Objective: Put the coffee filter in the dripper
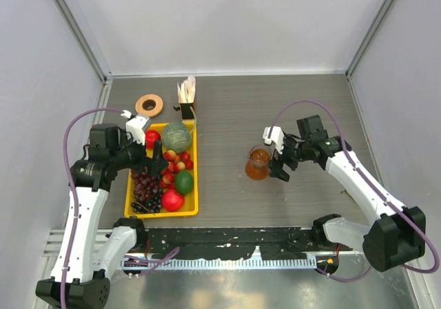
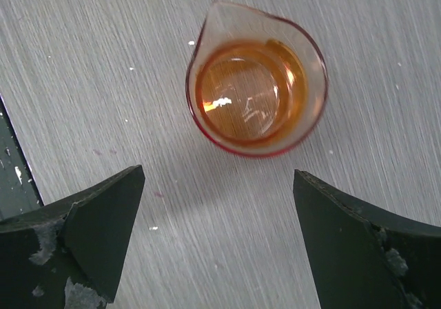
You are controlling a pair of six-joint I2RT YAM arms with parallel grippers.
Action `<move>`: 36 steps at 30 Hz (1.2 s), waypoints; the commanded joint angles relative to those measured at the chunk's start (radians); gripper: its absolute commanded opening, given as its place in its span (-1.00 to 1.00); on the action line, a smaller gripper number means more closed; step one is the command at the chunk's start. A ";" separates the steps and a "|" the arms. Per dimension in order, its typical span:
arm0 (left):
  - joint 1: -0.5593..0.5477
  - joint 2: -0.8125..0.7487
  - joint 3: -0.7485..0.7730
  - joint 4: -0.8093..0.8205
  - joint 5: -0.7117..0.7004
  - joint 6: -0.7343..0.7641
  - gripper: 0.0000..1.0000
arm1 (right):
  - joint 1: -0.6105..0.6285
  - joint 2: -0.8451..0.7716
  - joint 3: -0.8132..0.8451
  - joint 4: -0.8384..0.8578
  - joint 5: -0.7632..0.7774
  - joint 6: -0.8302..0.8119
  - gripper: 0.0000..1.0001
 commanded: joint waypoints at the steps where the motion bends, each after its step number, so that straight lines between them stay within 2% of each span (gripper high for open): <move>1: 0.018 -0.039 0.039 0.002 0.039 0.010 0.98 | 0.055 0.056 -0.016 0.149 0.042 0.018 0.89; 4: 0.021 -0.053 0.042 -0.003 0.037 0.001 0.98 | 0.065 0.089 -0.027 0.203 0.054 0.036 0.77; 6: 0.022 -0.056 0.045 -0.003 0.037 0.000 0.98 | 0.071 0.105 -0.030 0.240 0.057 0.047 0.62; 16: 0.030 -0.044 0.034 0.041 -0.023 -0.066 0.98 | 0.149 0.135 -0.027 0.347 0.060 0.154 0.38; 29: 0.041 -0.028 0.040 0.069 -0.075 -0.125 0.95 | 0.216 0.171 -0.028 0.380 0.068 0.319 0.26; 36: 0.061 0.027 0.068 0.066 -0.052 -0.171 0.98 | 0.282 0.175 -0.025 0.374 0.083 0.389 0.28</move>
